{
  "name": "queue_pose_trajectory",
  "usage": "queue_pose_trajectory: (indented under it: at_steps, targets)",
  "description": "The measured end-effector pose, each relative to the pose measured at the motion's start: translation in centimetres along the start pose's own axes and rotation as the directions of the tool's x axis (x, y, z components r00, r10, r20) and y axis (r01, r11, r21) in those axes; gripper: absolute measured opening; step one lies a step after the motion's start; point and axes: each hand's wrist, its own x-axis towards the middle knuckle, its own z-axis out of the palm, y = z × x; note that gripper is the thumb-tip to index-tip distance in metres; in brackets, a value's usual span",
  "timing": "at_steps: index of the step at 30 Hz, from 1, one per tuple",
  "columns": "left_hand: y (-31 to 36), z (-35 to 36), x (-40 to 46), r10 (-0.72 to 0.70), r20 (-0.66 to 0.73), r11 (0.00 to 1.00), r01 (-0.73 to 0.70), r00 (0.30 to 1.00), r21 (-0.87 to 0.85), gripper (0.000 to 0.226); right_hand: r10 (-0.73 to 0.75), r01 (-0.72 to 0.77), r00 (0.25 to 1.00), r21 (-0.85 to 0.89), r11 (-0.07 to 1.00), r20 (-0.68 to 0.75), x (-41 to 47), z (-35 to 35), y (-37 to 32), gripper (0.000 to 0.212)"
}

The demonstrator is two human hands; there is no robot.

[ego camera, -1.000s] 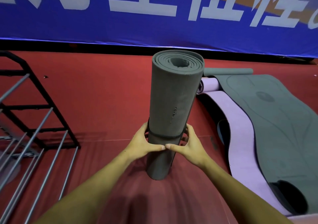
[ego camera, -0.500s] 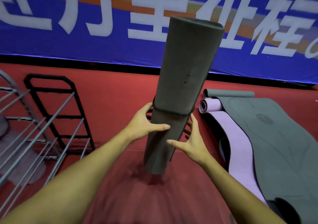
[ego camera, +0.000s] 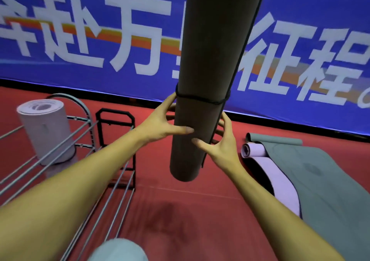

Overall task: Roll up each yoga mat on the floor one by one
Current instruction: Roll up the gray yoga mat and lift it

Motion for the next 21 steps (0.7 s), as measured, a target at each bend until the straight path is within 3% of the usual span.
queue_pose_trajectory:
  at_steps: [10,21]
  targets:
    - [7.4,-15.5,-4.7,0.208,-0.201,0.967,-0.170,0.957,0.190,0.100,-0.252,0.250,0.967,0.036,0.968,0.041,6.1,9.6,-13.2,0.113]
    - [8.2,-30.3,-15.1,0.182,-0.388,0.920,-0.018,0.903,0.391,0.098,-0.311,0.265,0.942,0.293,0.919,0.124,4.5,26.6,-21.7,0.111]
